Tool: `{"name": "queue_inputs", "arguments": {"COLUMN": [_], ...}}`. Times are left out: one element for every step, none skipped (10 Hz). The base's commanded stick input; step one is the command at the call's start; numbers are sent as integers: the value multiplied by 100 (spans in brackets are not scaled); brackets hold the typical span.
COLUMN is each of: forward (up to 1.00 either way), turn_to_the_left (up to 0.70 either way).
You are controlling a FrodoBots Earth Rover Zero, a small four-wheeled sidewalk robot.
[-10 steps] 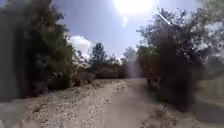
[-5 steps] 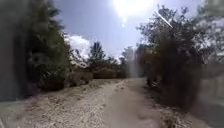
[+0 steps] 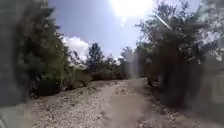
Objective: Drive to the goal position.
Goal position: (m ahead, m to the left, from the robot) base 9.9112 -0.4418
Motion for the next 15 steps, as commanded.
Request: {"name": "queue_inputs", "arguments": {"forward": [60,60,60,60,60,60,60,60,60,60,60,60,60,60,60], "turn_to_the_left": [1,1,1,1,1,1,1,1,1,1,1,1,1,1,1]}}
